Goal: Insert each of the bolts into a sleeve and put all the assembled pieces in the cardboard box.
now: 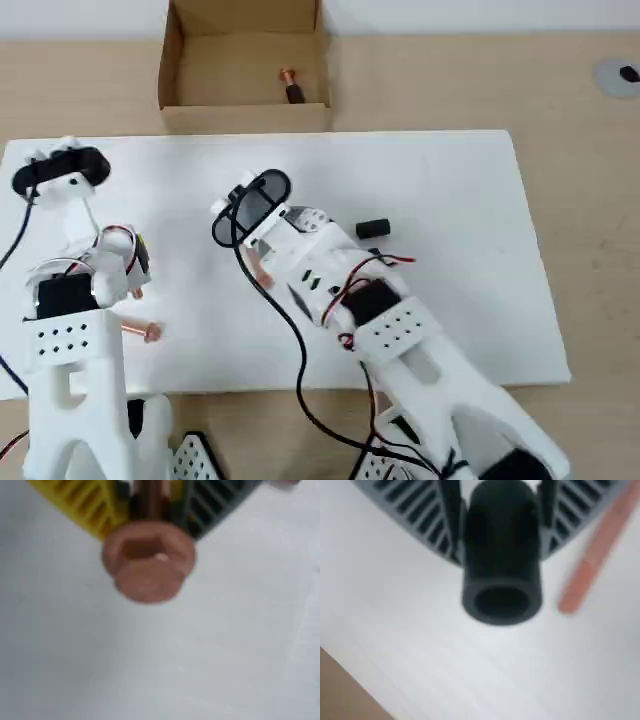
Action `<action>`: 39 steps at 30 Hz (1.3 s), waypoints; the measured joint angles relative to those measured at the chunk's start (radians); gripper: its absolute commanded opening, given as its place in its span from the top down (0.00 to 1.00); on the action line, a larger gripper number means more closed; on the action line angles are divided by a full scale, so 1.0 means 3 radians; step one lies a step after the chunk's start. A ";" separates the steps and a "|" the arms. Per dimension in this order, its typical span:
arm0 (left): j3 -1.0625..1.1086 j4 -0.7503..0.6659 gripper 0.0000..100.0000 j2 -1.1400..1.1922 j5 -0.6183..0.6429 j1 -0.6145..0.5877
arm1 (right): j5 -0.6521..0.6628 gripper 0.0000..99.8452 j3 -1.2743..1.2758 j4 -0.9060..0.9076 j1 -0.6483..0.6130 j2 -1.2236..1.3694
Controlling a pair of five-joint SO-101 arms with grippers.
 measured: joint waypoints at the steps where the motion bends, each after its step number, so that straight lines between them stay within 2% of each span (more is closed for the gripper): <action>1: 0.0000 -0.0026 0.99 0.0000 0.0041 0.0000 | -0.0184 0.99 0.0041 -0.0220 -0.0041 0.0077; 5: 0.0000 -0.0056 0.99 0.0000 0.0148 0.0010 | -0.0675 0.99 0.0143 -0.1002 -0.0240 0.0322; 14: 0.0000 -0.0153 0.99 0.0000 0.0184 0.0010 | -0.0880 0.99 0.0235 -0.1611 -0.0655 0.0517; 21: -0.0148 -0.0153 0.99 0.0000 0.0184 0.0113 | -0.0885 0.99 0.0527 -0.2117 -0.0731 0.0517; 27: -0.0276 -0.0153 0.99 0.0000 0.0240 0.0624 | -0.0726 0.99 0.0895 -0.2670 -0.0731 0.0517; 32: -0.0445 -0.0153 0.99 -0.0005 0.0348 0.0849 | -0.0471 0.99 0.1135 -0.3273 -0.0731 0.0517; 39: -0.0598 -0.0153 0.99 -0.0532 0.0680 0.0880 | -0.0455 0.99 0.1284 -0.3401 -0.0731 0.0517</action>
